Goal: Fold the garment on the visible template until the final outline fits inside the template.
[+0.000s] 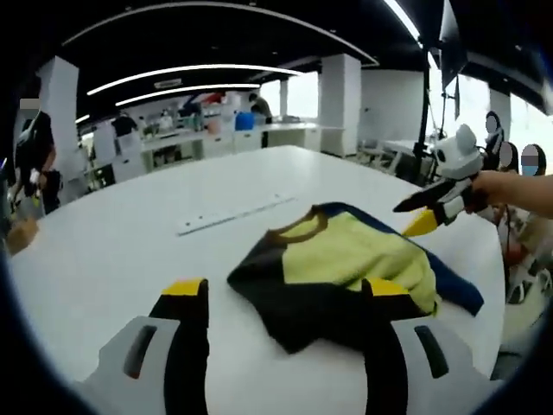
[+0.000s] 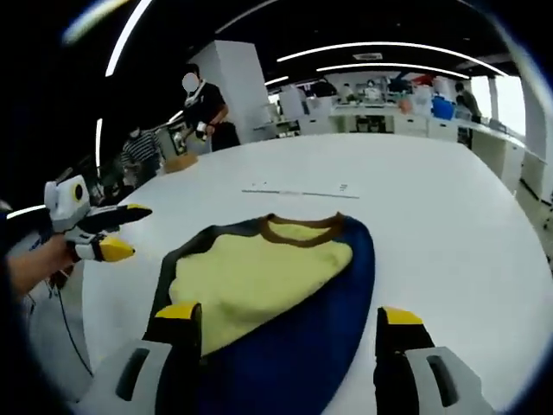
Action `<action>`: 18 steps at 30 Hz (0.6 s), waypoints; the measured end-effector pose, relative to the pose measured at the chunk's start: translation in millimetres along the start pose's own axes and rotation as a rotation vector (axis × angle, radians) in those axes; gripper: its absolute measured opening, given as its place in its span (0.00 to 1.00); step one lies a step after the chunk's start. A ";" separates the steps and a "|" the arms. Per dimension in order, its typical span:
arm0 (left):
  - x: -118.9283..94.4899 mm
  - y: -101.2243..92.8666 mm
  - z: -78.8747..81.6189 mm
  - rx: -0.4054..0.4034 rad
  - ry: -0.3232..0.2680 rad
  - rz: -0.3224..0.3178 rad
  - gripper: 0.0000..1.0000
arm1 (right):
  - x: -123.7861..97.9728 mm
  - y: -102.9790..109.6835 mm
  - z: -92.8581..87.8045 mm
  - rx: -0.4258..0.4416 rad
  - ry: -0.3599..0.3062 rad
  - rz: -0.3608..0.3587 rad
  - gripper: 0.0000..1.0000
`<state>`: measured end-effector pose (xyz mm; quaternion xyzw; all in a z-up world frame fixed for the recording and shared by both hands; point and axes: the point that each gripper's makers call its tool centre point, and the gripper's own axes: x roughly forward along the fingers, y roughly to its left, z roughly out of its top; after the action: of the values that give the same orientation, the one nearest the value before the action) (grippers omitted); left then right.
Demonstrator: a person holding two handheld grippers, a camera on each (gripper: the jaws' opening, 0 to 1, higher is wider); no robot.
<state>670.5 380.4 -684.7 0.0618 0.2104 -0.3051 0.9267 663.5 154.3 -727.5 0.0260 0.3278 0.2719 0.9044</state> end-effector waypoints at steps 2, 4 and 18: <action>-7.5 -6.0 -1.9 -0.003 -0.004 -0.010 0.68 | -6.4 5.4 -5.1 -0.016 0.003 0.014 0.80; -15.3 -15.3 -5.7 -0.003 -0.002 -0.028 0.68 | -14.4 11.7 -12.6 -0.038 0.010 0.027 0.79; -50.1 -67.4 -27.7 0.027 0.012 -0.099 0.54 | -55.7 47.7 -50.8 -0.045 0.014 0.099 0.77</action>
<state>584.5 359.8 -687.4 0.0657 0.2148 -0.3530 0.9083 574.5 159.9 -724.4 0.0201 0.3262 0.3236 0.8880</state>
